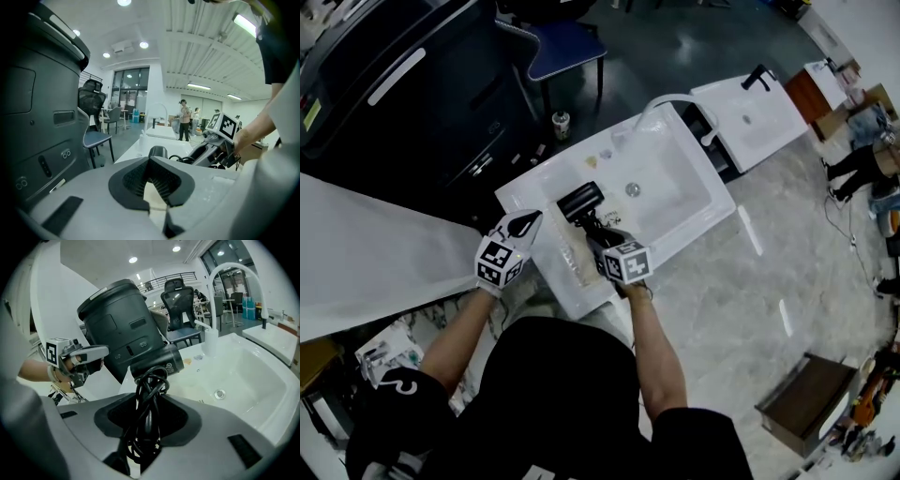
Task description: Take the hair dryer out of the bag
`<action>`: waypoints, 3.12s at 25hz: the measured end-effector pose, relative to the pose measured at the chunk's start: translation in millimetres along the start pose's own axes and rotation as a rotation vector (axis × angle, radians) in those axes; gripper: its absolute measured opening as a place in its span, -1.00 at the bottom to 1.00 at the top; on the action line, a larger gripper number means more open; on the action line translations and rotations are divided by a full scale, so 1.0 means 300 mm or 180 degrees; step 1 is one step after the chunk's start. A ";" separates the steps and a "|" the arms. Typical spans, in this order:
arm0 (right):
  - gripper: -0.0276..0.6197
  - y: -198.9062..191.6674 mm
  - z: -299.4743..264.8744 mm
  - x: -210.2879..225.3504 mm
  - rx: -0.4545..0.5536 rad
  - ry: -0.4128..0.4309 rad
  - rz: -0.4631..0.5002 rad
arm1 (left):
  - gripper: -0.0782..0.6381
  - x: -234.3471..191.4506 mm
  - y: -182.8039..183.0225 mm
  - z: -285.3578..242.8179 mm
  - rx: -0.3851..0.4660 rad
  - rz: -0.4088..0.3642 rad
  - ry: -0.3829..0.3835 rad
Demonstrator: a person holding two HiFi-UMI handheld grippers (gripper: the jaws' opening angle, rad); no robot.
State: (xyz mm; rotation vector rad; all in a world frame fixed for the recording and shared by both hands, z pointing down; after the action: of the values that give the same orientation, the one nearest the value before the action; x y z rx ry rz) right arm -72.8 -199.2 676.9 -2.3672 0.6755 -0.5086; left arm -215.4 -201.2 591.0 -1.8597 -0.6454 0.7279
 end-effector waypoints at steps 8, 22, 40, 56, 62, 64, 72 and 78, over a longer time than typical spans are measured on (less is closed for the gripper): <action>-0.45 -0.095 -0.174 -0.011 -0.0358 0.0038 -0.0162 | -0.79 -0.115 -0.077 0.009 -0.0123 0.0174 -0.0054; -0.35 -0.197 -0.313 -0.055 -0.0643 0.0252 -0.0206 | -0.79 -0.218 -0.144 -0.008 -0.0287 0.0302 -0.0034; -0.34 -0.014 0.021 0.104 0.0133 0.0044 -0.0062 | -0.79 0.007 -0.029 -0.077 -0.0095 0.0196 0.0078; -0.92 -0.016 0.525 0.374 0.1047 -0.0868 0.0088 | -0.79 0.440 0.100 -0.235 0.0162 -0.0152 -0.0166; -0.92 -0.045 0.709 0.466 0.1309 -0.1295 -0.0001 | -0.79 0.563 0.133 -0.298 0.0190 -0.0287 -0.0268; -0.92 -0.061 0.760 0.486 0.1383 -0.1379 -0.0030 | -0.79 0.588 0.145 -0.308 0.0213 -0.0285 -0.0265; -0.92 -0.117 0.873 0.507 0.1529 -0.1462 -0.0027 | -0.79 0.655 0.167 -0.329 0.0252 -0.0277 -0.0243; -0.93 -0.134 0.896 0.497 0.1555 -0.1452 -0.0027 | -0.79 0.682 0.168 -0.327 0.0229 -0.0316 -0.0272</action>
State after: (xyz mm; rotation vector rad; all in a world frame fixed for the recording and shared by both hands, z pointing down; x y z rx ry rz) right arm 194.3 -135.7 533.3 -1.9216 0.2881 -0.1032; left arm 0.0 -133.5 535.9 -1.7256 -0.7513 0.7589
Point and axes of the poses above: the fingertips, and each gripper's own axes: z backward along the fingers, x to its right, y out of its top, the point moved 1 cm from there along z, backward along the fingers, and after that the axes turned 15 degrees about -y, right-handed, at the moved point
